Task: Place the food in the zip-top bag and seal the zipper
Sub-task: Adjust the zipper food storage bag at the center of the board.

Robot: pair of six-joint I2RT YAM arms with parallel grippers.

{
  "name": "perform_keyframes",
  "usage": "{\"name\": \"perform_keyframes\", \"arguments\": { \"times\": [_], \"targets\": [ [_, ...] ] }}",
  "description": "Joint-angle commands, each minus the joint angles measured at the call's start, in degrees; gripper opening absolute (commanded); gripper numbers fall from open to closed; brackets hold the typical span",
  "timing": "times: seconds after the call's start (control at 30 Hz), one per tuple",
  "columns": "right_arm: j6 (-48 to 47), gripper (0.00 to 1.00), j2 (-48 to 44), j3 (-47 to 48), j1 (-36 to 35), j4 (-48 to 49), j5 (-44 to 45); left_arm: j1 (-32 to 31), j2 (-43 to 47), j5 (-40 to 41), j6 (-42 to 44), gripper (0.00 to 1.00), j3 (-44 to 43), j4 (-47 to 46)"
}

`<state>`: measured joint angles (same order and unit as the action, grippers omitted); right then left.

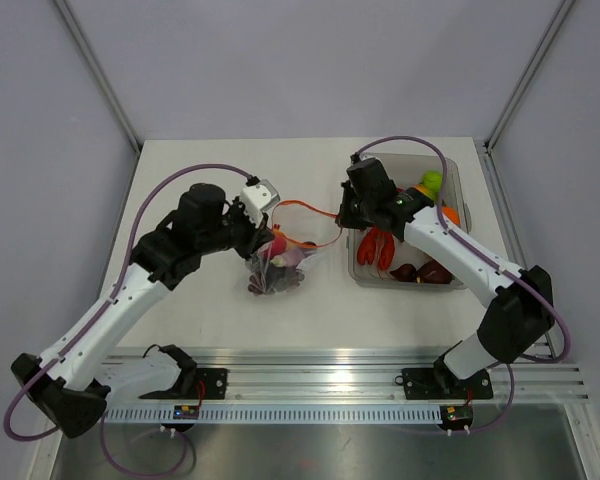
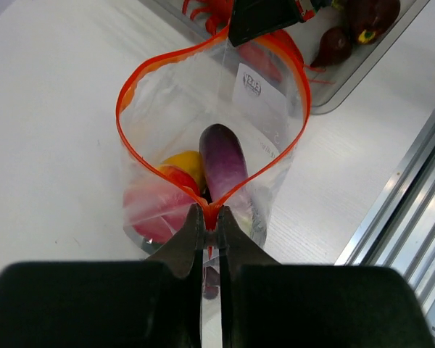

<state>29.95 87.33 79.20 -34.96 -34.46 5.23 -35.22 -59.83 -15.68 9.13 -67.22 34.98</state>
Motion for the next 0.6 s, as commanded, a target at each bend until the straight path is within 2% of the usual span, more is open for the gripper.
{"name": "perform_keyframes", "arguments": {
  "times": [0.0,0.03,0.13,0.2,0.23,0.3,0.43,0.5,0.57],
  "targets": [
    [1.4,0.01,-0.1,-0.9,0.2,4.1,0.5,0.2,-2.6,-2.6,1.8,0.00,0.9,-1.9],
    [0.6,0.02,-0.5,-1.1,0.2,4.3,-0.2,0.2,-3.2,-3.5,1.9,0.00,1.0,-1.8],
    [-2.6,0.28,-2.2,-1.0,0.2,4.0,-1.8,0.3,-3.3,-4.4,2.4,0.00,0.7,-3.2],
    [-4.5,0.53,-3.6,-0.4,0.2,2.6,-0.9,0.5,-3.1,-4.8,3.4,0.00,0.5,-3.9],
    [-6.8,0.56,-4.2,-0.2,0.2,2.2,-0.2,0.6,-3.0,-5.2,3.7,0.00,0.4,-4.0],
    [-9.4,0.58,-6.0,-0.1,0.3,1.7,1.4,0.7,-2.7,-5.9,5.5,0.00,0.4,-3.8],
    [-20.2,0.58,-9.3,-1.1,0.2,4.5,0.7,1.2,-0.5,-8.6,11.6,0.00,2.5,-4.1],
    [-25.5,0.58,-11.3,-2.5,0.2,6.1,-3.9,1.5,1.9,-9.2,13.3,0.00,4.7,-5.5],
    [-32.8,0.53,-13.2,-4.0,0.2,8.8,-8.3,2.7,3.8,-12.6,17.6,0.00,6.0,-6.5]
  ]
}}
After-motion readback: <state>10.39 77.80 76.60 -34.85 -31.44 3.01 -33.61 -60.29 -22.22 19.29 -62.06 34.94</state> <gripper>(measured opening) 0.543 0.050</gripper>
